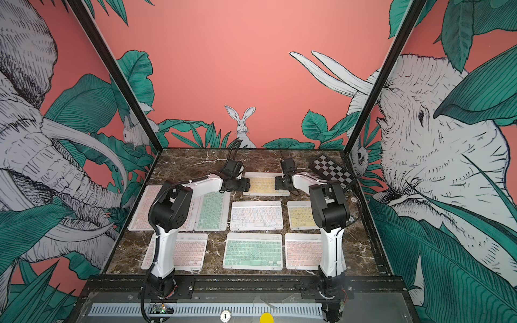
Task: Stack the numeric keypads
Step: Adjust the numeric keypad at the center of the board.
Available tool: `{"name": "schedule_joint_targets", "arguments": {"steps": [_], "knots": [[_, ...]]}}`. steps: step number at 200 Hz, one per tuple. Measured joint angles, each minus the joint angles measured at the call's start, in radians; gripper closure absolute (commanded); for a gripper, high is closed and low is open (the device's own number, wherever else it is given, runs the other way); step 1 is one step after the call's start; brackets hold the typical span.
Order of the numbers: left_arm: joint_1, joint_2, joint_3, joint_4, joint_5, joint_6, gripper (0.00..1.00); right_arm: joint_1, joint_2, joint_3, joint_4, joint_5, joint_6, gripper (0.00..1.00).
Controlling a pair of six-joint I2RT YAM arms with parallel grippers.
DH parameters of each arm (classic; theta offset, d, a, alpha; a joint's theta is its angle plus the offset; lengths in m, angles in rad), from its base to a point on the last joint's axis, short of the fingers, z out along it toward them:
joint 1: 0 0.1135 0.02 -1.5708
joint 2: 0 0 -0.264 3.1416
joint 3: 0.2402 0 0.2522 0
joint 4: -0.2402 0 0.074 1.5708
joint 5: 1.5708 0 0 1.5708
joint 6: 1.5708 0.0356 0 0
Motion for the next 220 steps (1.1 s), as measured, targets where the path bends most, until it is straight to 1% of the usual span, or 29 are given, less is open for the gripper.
{"name": "schedule_joint_targets", "arguments": {"steps": [145,220], "knots": [[0.0,0.0,0.001,-0.003,-0.035,0.004,0.26,0.059,0.034,0.046,0.012,-0.007,0.031,0.29],[0.0,-0.008,-0.031,0.023,-0.053,0.004,0.27,0.072,0.034,0.045,0.015,-0.004,0.042,0.29]]}}
